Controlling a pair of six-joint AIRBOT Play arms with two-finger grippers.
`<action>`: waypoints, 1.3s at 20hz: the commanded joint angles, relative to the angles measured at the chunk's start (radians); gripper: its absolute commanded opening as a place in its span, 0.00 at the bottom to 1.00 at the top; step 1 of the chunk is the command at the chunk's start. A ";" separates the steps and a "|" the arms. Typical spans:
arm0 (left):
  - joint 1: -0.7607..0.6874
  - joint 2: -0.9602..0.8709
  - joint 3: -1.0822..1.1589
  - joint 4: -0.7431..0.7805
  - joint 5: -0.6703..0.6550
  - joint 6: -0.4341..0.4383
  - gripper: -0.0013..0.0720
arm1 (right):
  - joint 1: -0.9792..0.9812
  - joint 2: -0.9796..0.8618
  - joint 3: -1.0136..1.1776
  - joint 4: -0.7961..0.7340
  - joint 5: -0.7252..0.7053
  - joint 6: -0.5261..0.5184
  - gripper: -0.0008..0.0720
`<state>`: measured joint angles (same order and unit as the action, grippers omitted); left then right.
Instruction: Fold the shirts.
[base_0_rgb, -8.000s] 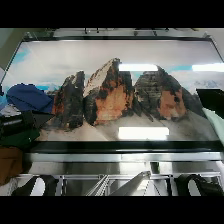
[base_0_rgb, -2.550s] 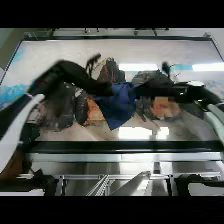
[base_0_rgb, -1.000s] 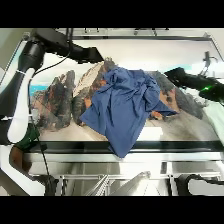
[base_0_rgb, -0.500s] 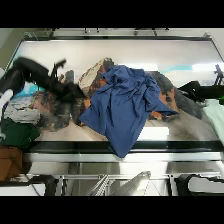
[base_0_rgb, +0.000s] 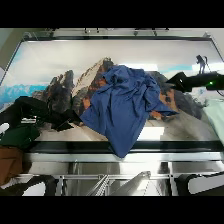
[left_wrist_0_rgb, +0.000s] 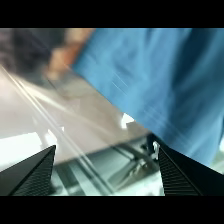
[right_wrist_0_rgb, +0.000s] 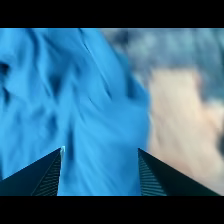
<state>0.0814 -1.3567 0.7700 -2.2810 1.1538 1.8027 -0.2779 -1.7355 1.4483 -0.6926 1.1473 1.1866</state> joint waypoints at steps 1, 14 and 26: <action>-0.011 -0.063 0.023 -0.001 -0.078 -0.008 0.99 | 0.057 -0.160 0.271 -0.005 0.064 0.137 0.75; -0.188 -0.354 0.306 0.002 -0.061 0.003 0.07 | 0.121 -0.426 0.535 -0.004 0.080 0.201 0.75; -0.164 -0.349 0.343 -0.002 0.039 0.030 0.06 | 0.238 -0.450 0.582 0.120 0.040 0.157 0.05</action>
<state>-0.0860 -1.7103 1.0859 -2.2749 1.1450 1.8130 -0.0532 -2.2009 2.0266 -0.6670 1.1694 1.4033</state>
